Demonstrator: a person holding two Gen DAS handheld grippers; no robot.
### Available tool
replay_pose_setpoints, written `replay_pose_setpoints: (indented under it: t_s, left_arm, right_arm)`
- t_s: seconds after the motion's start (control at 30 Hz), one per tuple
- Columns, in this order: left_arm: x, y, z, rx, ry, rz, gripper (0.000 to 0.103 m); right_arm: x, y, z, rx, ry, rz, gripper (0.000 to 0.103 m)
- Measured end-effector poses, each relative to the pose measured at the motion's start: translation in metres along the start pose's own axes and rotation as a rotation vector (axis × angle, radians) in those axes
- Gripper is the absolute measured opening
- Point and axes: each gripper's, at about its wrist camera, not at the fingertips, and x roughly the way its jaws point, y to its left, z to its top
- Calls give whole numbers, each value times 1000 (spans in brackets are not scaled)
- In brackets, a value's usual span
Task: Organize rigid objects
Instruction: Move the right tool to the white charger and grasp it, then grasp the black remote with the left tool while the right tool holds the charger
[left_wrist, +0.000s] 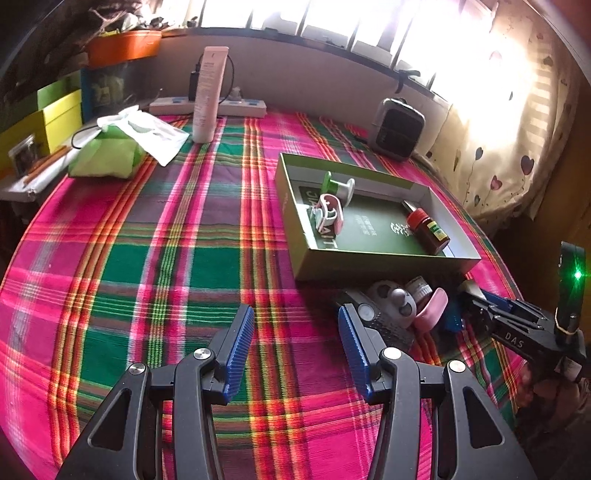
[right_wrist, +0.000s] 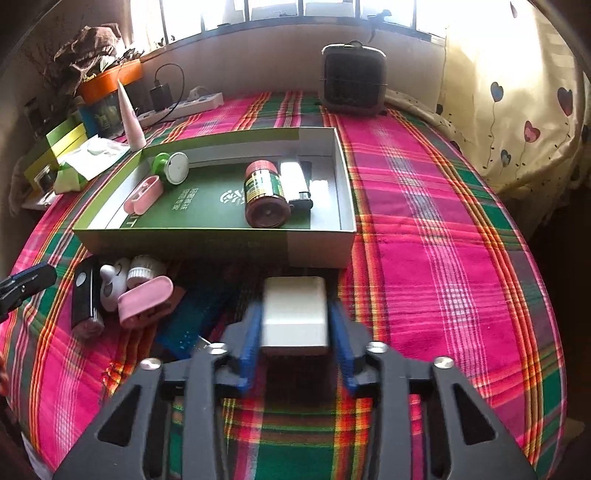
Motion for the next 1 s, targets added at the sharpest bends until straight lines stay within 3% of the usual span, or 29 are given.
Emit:
replay_pose_setpoints:
  t_s: [0.37,1.0]
  left_arm:
    - [7,-37,0,53,26,4,47]
    - [16,-77,-13,125,62,86,48]
  right_arm:
    - [-4,-11,-4,9,-3,17,35]
    - [-6,-17,-5,36,-8,58,35]
